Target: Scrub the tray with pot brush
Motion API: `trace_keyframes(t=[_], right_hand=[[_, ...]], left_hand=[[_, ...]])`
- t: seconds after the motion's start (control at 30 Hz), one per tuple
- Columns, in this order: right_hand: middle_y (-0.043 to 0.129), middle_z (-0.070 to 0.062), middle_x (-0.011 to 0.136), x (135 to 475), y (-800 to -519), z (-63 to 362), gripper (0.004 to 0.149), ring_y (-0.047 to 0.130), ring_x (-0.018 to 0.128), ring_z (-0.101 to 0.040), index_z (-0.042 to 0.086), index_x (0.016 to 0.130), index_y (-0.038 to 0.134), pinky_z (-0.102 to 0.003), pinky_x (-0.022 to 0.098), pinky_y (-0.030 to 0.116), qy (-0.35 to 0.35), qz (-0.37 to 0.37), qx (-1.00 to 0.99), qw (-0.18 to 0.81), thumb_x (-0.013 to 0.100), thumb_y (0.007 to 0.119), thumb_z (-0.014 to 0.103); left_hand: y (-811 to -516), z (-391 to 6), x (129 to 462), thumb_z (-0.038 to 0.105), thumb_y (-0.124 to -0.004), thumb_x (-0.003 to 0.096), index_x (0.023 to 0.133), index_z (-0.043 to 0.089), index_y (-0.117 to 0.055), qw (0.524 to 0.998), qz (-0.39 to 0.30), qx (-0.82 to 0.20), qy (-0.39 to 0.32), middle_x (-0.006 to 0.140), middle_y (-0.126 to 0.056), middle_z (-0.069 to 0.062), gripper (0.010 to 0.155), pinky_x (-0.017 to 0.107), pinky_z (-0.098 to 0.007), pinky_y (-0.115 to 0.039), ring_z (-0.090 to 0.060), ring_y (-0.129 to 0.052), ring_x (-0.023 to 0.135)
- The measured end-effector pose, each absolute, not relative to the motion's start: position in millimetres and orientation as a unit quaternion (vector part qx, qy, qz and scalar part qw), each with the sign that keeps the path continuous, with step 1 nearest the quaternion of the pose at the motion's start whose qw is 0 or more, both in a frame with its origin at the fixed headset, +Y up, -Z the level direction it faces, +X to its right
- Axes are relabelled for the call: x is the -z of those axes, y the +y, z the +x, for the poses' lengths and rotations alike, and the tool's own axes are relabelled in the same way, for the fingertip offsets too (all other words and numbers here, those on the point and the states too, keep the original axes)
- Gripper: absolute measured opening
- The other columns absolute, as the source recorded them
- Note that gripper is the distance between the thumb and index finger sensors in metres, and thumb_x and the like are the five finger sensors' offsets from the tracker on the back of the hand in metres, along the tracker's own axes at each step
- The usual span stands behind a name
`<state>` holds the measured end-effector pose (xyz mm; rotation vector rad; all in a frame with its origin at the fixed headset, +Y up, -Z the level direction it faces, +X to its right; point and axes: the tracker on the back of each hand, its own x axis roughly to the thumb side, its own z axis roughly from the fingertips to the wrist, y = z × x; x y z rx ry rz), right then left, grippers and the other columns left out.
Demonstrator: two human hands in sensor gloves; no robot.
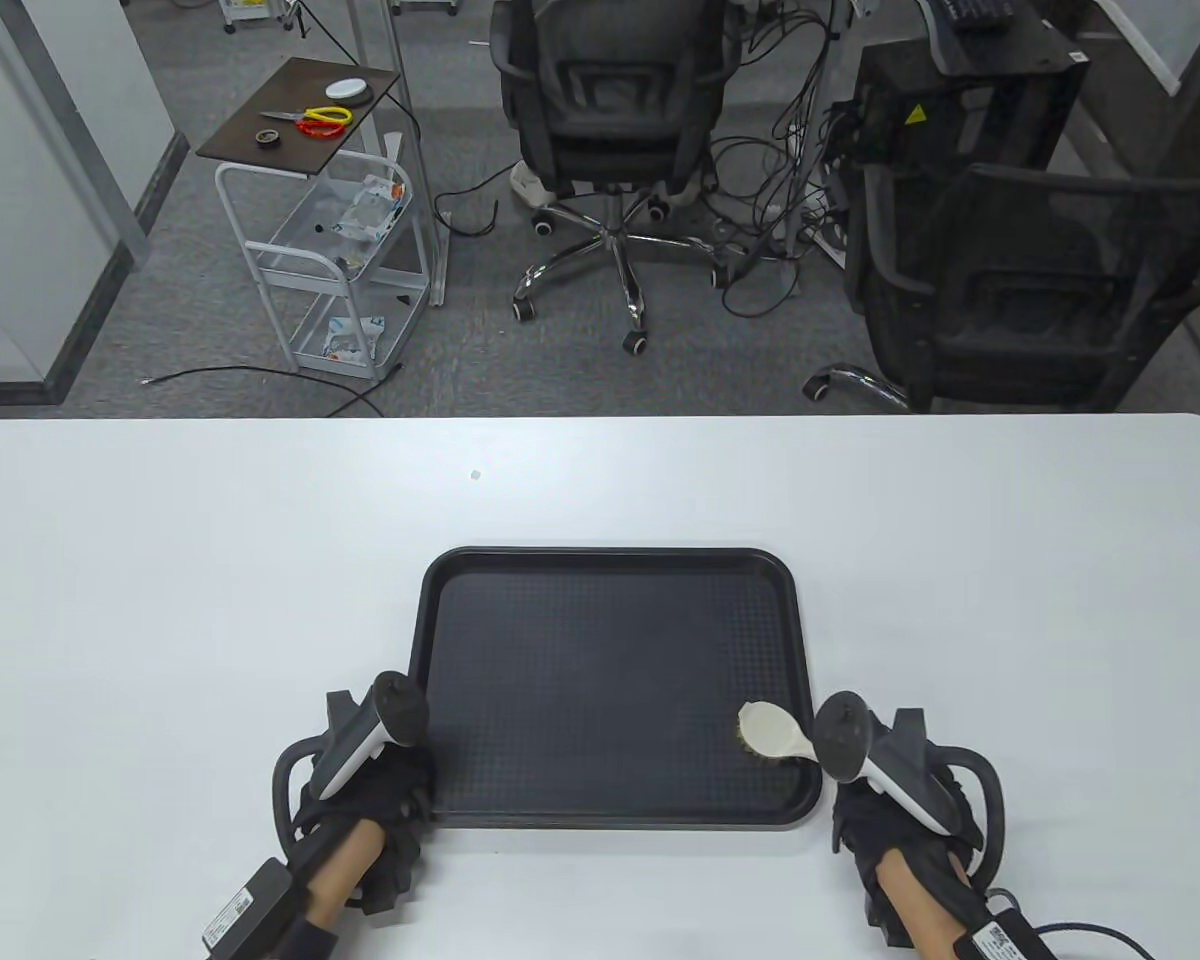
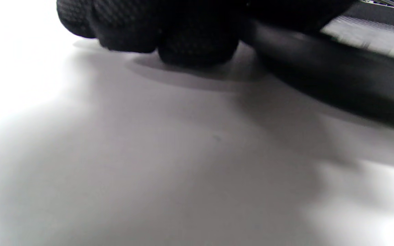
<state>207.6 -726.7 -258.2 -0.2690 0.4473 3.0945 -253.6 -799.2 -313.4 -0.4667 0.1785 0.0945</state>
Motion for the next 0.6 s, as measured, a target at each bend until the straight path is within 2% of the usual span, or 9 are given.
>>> trace_keyframes(t=[0.07,0.17,0.4,0.6], right_hand=[[0.08,-0.01,0.094,258.6,-726.2,206.2,0.051,0.088,0.073,-0.03,0.029,0.097,0.074,-0.052,0.055,0.075,0.153,-0.087,-0.984,0.026,0.047,0.082,0.023],[0.08,-0.009,0.094,260.1,-718.2,188.5,0.051,0.088,0.073,-0.029,0.029,0.097,0.074,-0.052,0.055,0.075,0.134,-0.061,-0.989,-0.007,0.047,0.082,0.024],[0.078,-0.009,0.095,264.4,-699.5,91.0,0.052,0.087,0.074,-0.029,0.029,0.099,0.071,-0.051,0.055,0.075,0.071,0.05,-0.996,0.027,0.048,0.08,0.024],[0.076,-0.008,0.097,270.3,-714.9,13.3,0.053,0.086,0.076,-0.028,0.029,0.1,0.069,-0.051,0.056,0.074,0.083,0.114,-0.989,0.046,0.048,0.079,0.024]], left_hand=[[-799.1,-253.7,313.4,0.048,-0.07,0.0454,0.105,0.015,-0.031,0.968,-0.231,-0.046,0.088,0.051,-0.085,-0.002,0.078,0.059,-0.049,-0.067,-0.021,-0.086,0.043],[-799.0,-253.8,313.3,0.048,-0.07,0.0454,0.105,0.015,-0.031,0.968,-0.231,-0.047,0.089,0.051,-0.085,-0.002,0.078,0.059,-0.049,-0.067,-0.021,-0.086,0.042],[-799.1,-253.7,313.1,0.048,-0.07,0.0454,0.105,0.015,-0.031,0.968,-0.229,-0.046,0.089,0.05,-0.085,-0.002,0.078,0.059,-0.049,-0.067,-0.021,-0.086,0.042],[-799.2,-253.7,313.1,0.048,-0.07,0.0454,0.105,0.015,-0.031,0.968,-0.23,-0.048,0.088,0.05,-0.085,-0.002,0.078,0.059,-0.049,-0.067,-0.021,-0.086,0.042]])
